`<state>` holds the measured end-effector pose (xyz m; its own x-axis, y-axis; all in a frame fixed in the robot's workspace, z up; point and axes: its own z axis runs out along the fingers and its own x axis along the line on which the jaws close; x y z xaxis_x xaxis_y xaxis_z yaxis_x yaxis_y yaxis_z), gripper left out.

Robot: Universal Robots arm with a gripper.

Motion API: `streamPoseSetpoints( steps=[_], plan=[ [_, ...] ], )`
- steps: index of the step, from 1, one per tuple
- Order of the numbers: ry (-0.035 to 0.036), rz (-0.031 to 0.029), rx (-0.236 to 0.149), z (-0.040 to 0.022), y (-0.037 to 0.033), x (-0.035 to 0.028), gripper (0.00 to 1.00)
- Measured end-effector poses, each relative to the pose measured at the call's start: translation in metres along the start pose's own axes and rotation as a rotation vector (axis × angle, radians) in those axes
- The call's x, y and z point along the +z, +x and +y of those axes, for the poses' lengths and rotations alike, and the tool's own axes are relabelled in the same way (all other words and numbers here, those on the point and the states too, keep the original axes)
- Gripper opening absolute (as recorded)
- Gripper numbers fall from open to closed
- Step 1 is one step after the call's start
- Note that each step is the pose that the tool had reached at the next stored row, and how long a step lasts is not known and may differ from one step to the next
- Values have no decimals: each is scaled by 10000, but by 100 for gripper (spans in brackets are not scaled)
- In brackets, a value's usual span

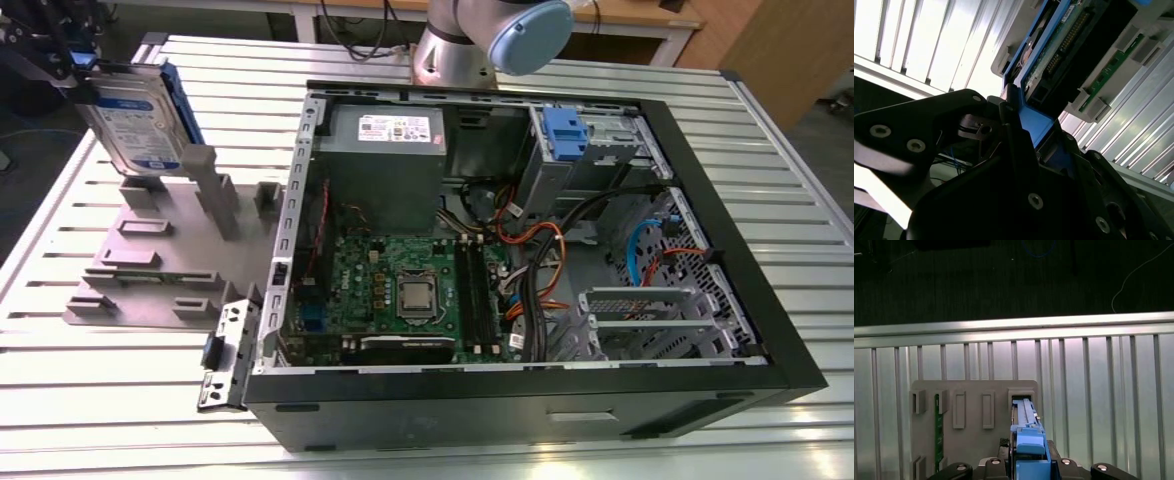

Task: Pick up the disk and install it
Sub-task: 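Pick up the disk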

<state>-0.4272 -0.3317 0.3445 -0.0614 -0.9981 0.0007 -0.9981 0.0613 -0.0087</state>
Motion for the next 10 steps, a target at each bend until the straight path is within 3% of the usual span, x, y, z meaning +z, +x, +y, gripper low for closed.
streamPoseSetpoints(
  steps=[10],
  plan=[
    [0,-11,0,0,0,-50,36]
  ],
)
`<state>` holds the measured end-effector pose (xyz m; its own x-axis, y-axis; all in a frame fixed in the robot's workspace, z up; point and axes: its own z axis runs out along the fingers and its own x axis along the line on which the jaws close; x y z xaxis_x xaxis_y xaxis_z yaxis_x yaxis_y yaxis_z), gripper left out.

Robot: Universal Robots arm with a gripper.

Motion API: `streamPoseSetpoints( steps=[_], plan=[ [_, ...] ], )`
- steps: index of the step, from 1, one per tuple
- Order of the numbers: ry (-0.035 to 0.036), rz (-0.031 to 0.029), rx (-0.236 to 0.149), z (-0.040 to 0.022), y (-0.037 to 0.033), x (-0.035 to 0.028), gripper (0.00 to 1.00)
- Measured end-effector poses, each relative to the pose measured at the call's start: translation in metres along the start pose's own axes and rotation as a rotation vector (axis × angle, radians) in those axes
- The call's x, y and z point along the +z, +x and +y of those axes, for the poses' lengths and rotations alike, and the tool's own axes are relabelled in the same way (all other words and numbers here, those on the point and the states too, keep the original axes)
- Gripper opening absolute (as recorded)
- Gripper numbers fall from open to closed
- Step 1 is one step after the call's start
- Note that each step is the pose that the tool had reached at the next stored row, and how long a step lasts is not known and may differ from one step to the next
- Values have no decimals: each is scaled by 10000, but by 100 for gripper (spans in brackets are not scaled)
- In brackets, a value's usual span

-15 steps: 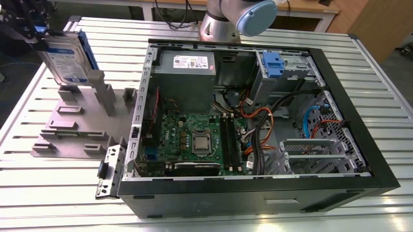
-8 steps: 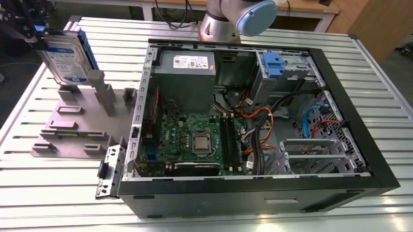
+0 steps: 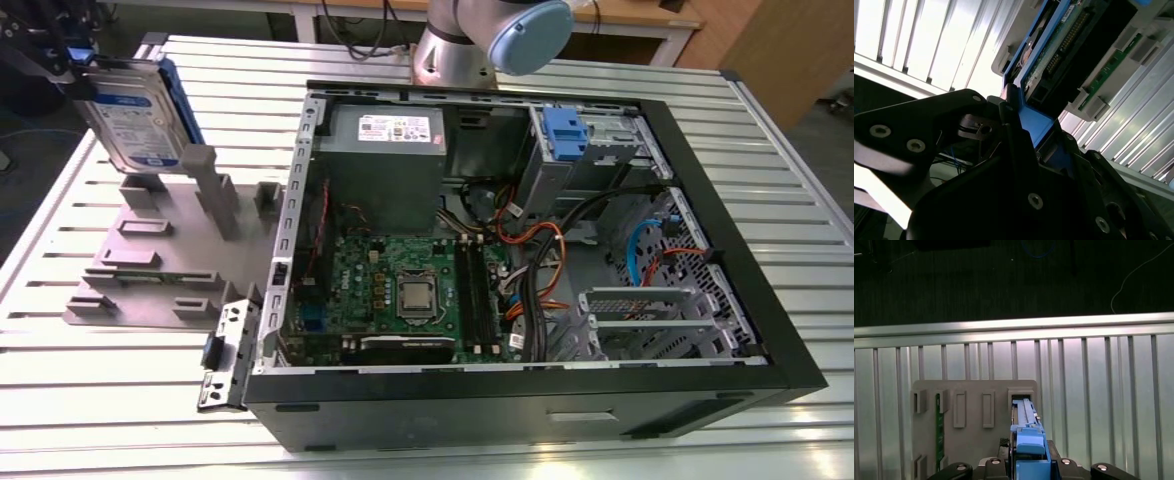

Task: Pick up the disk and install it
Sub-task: 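Pick up the disk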

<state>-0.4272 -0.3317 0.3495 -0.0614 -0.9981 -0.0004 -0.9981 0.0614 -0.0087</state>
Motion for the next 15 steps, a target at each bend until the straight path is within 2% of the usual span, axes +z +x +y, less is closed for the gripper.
streamPoseSetpoints(
  steps=[15],
  plan=[
    [-1,-3,0,-1,0,-57,36]
  ],
)
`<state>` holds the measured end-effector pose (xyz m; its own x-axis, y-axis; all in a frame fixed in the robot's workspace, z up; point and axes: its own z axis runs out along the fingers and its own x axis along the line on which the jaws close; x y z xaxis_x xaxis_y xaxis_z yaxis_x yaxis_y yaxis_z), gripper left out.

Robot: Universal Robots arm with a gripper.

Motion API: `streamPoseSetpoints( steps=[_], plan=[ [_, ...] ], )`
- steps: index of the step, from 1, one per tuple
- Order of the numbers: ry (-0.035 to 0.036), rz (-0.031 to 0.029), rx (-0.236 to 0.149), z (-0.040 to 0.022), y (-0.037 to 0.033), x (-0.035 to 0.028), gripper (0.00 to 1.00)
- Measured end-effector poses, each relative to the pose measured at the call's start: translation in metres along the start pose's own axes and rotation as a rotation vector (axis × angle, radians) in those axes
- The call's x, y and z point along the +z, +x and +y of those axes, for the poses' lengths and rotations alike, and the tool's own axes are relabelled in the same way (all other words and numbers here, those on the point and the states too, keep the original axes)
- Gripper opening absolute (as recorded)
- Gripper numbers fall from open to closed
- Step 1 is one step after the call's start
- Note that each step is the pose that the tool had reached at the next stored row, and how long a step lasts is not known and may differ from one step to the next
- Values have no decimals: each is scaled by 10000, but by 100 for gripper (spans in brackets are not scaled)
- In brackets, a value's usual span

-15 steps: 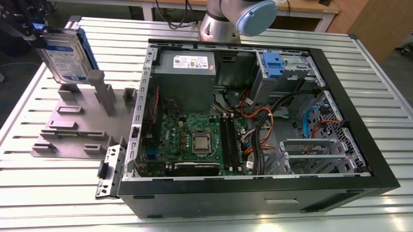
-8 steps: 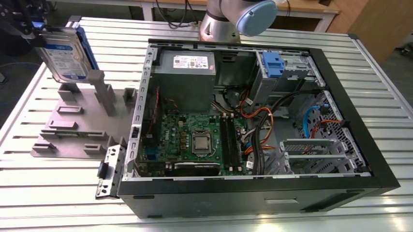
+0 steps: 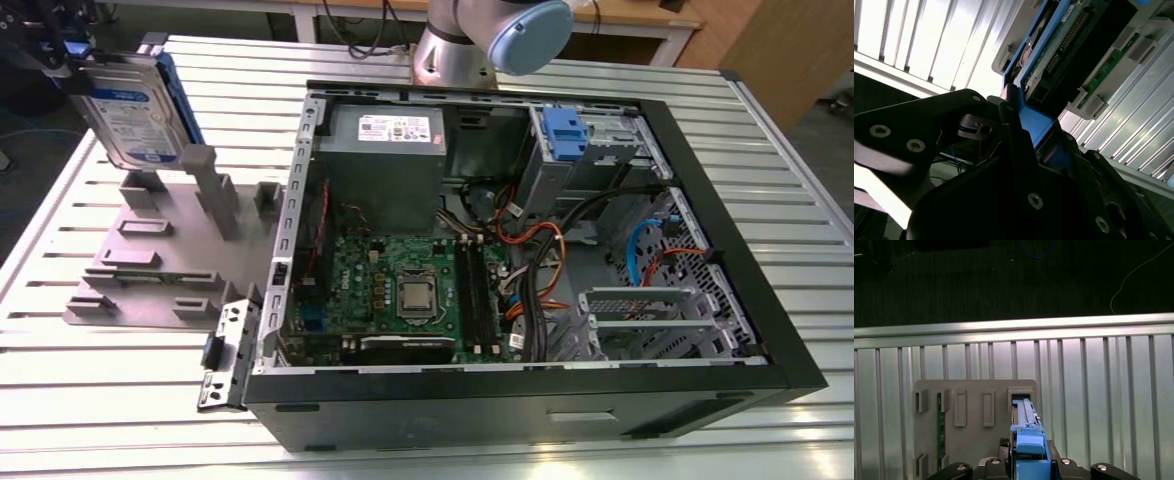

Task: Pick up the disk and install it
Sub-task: 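Pick up the disk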

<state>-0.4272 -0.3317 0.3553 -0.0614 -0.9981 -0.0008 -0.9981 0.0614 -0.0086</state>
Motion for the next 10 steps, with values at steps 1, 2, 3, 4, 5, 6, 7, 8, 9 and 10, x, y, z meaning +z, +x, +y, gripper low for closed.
streamPoseSetpoints(
  steps=[1,2,3,4,5,6,7,8,9,10],
  plan=[
    [0,0,0,0,0,-3,36],
    [-1,0,0,0,0,-7,36],
    [1,0,0,0,0,-10,36],
    [2,-1,0,0,0,-12,36],
    [1,-1,0,0,0,-14,36],
    [0,0,0,0,0,-17,36],
    [0,0,0,0,0,-20,36],
    [0,0,0,0,0,-23,36],
    [0,0,0,0,0,-27,36],
    [-1,0,0,0,0,-30,36]
  ],
)
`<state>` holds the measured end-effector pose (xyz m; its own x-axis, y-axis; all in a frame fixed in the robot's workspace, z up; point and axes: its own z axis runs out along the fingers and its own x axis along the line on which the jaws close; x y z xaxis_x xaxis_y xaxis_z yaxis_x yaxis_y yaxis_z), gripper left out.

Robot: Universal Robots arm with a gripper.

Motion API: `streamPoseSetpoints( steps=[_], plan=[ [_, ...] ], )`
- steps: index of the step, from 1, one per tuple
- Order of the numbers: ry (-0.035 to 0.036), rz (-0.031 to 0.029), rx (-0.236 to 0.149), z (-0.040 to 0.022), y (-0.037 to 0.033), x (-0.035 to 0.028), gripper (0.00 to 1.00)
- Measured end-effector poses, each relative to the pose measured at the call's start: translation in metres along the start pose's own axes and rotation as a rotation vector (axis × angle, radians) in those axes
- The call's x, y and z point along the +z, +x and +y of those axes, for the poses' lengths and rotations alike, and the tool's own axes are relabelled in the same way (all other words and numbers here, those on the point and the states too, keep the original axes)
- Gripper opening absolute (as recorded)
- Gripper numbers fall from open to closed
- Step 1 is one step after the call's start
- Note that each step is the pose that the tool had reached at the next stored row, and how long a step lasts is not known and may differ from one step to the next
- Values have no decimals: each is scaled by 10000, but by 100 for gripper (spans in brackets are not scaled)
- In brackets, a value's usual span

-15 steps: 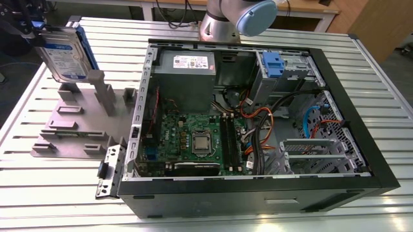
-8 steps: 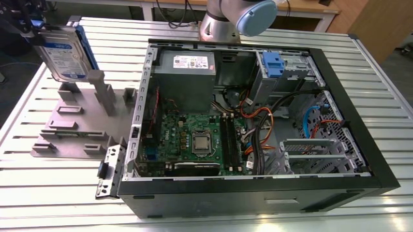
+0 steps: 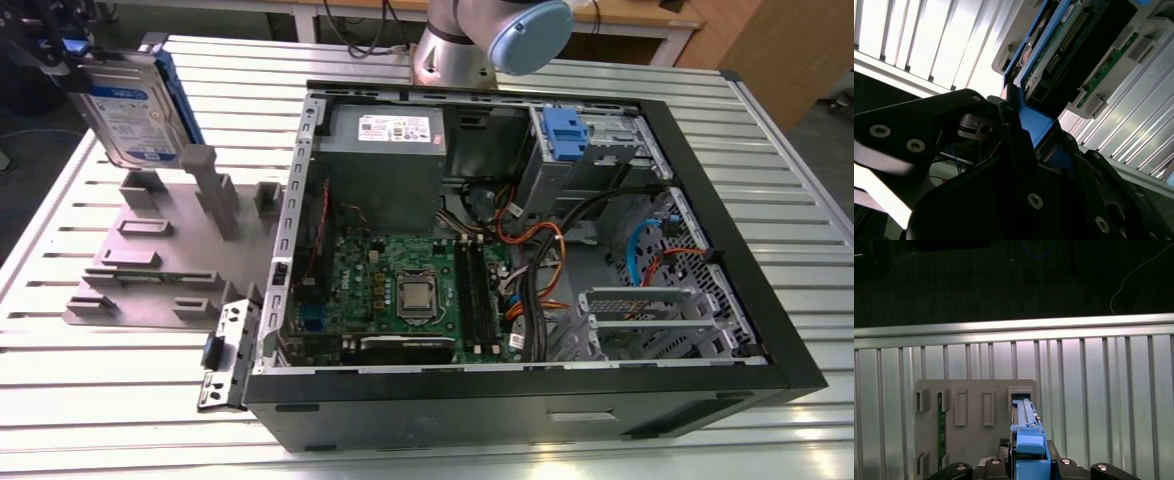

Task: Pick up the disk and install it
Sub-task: 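Pick up the disk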

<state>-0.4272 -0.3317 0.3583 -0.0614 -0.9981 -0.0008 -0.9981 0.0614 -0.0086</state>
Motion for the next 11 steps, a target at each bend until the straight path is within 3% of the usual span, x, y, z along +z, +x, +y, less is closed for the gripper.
streamPoseSetpoints(
  steps=[11],
  plan=[
    [0,0,0,0,0,-28,36]
  ],
)
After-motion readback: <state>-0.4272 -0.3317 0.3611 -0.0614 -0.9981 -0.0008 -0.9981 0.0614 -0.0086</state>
